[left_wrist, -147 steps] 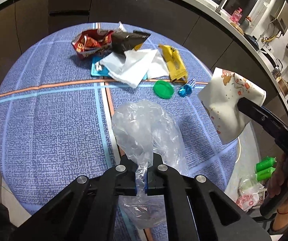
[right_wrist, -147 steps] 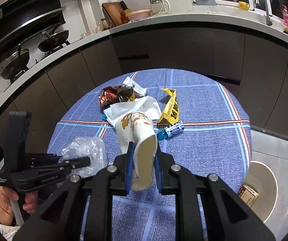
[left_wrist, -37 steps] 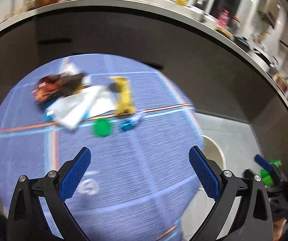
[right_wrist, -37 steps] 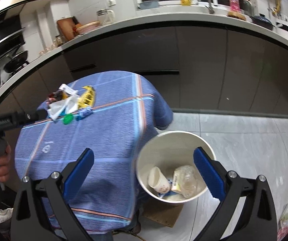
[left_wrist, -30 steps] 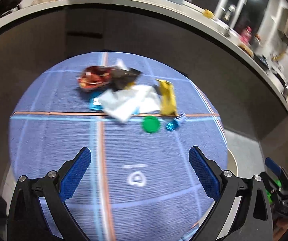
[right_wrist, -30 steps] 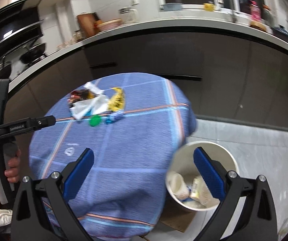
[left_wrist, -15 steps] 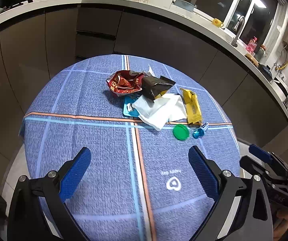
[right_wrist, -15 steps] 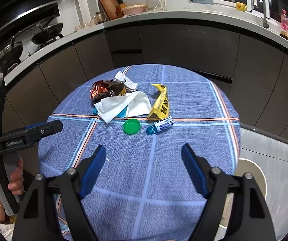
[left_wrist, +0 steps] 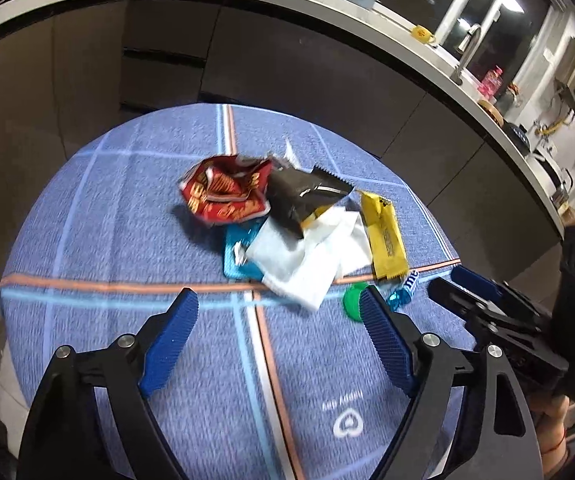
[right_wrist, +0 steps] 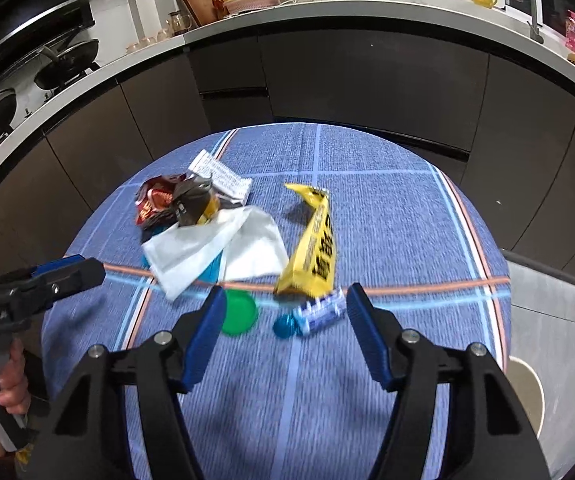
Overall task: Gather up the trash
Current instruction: 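Grasp the white tissue with the left tool while the right grasps the yellow wrapper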
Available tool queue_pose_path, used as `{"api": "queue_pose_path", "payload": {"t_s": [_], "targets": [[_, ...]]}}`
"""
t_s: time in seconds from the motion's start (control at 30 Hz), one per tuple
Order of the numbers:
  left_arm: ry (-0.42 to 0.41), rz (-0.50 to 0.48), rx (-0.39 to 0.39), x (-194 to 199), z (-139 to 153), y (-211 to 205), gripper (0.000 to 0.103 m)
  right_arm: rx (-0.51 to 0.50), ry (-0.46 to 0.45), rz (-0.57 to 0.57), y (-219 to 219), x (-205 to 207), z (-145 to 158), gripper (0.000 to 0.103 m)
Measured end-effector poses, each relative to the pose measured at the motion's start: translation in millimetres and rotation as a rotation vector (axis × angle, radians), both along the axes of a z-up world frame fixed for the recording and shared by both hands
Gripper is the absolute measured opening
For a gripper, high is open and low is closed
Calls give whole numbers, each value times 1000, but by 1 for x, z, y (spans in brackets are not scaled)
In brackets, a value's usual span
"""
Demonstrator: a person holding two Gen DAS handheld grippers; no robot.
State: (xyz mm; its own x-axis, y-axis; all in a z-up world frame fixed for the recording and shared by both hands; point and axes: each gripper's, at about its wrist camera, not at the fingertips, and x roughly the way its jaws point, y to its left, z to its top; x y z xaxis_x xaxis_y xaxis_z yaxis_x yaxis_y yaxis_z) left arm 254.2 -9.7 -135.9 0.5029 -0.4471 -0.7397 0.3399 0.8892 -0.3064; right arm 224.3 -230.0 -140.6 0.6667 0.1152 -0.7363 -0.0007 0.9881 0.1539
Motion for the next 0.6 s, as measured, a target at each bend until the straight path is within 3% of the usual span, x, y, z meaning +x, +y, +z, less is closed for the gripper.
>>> {"api": "queue_pose_path", "payload": {"t_s": [0.3,0.4,0.43,0.47,0.5,0.6], "targets": [[-44,-113,94,31,-16,-39,75,21,22,-29,-7,45,-20,58],[-31,-132,100,41,-23,-50,72,16,37,-33,-6,55,-27,50],[-30,-140,101,43,-24,-52,72,13,43,-34,-7,57,-29,45],[-31,-145,108,44,-26,-55,72,10,51,-35,-7,59,-32,24],[-33,-147,114,45,-27,-57,71,5,60,-33,-7,61,-34,13],[-37,-163,129,49,-30,-64,65,-19,28,-31,-6,55,-29,7]]}}
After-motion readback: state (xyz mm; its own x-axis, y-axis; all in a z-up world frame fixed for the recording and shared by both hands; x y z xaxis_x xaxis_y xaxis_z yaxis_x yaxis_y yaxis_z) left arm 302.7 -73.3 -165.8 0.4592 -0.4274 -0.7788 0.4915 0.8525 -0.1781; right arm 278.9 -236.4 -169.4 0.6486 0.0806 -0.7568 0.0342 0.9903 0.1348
